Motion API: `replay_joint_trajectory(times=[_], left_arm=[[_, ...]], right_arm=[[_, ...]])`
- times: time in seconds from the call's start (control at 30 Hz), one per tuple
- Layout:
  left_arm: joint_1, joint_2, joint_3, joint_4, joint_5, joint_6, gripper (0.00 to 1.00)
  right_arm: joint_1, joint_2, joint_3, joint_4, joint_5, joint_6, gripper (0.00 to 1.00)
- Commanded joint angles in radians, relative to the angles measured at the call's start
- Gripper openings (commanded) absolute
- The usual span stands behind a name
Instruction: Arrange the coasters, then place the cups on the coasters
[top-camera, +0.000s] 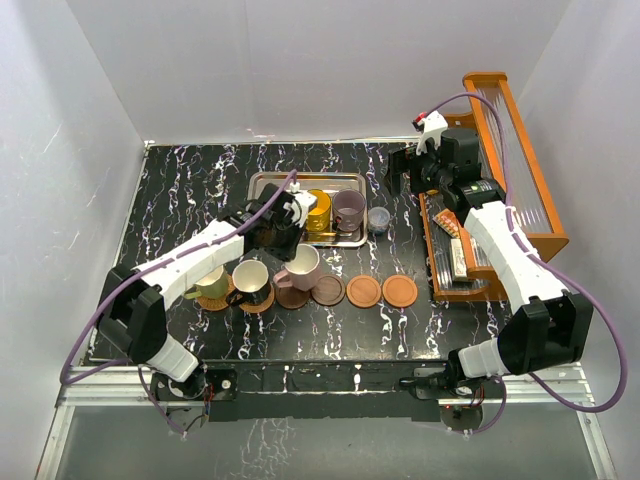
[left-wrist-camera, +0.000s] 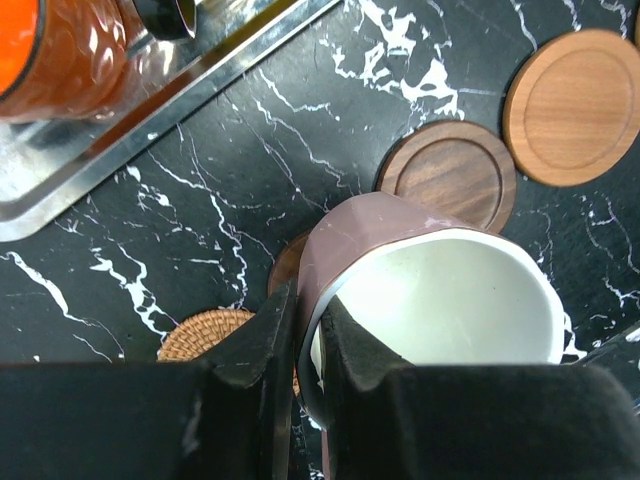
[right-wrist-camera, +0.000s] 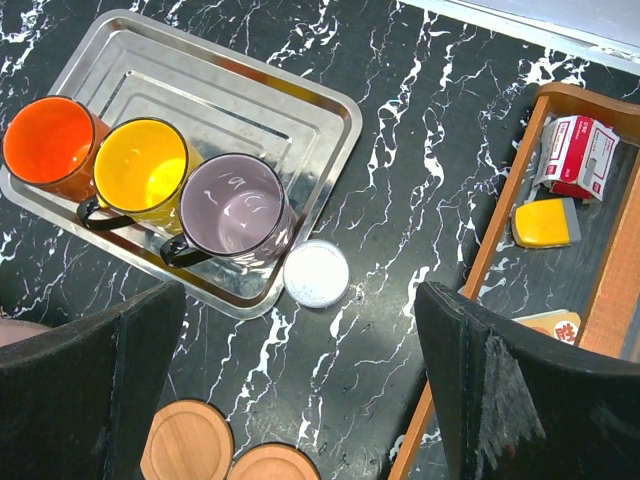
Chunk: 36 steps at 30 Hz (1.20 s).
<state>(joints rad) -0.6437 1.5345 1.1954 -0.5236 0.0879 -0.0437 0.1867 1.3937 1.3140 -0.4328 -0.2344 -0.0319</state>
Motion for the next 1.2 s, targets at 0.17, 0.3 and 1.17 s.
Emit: replay_joint_trajectory(times=[0.17,0.3,1.17], left_arm=[[-0.004,-0.087,-0.039,0.003,0.032,0.008,0.0],[-0.005,-0.089,-0.061,0.01,0.032,0.014,0.0],[-0.006,-0.103,-0.073,-0.005,0.078,0.075,0.26]], right_arm=[[-0.006,0.003,0.015,0.058,-0.003,-0.014,0.98],[-0.006,0.005,0.016,0.056,-0.003,-0.016,0.98],[-0.006,0.008,0.009,0.059,-0.008,-0.023,0.98]])
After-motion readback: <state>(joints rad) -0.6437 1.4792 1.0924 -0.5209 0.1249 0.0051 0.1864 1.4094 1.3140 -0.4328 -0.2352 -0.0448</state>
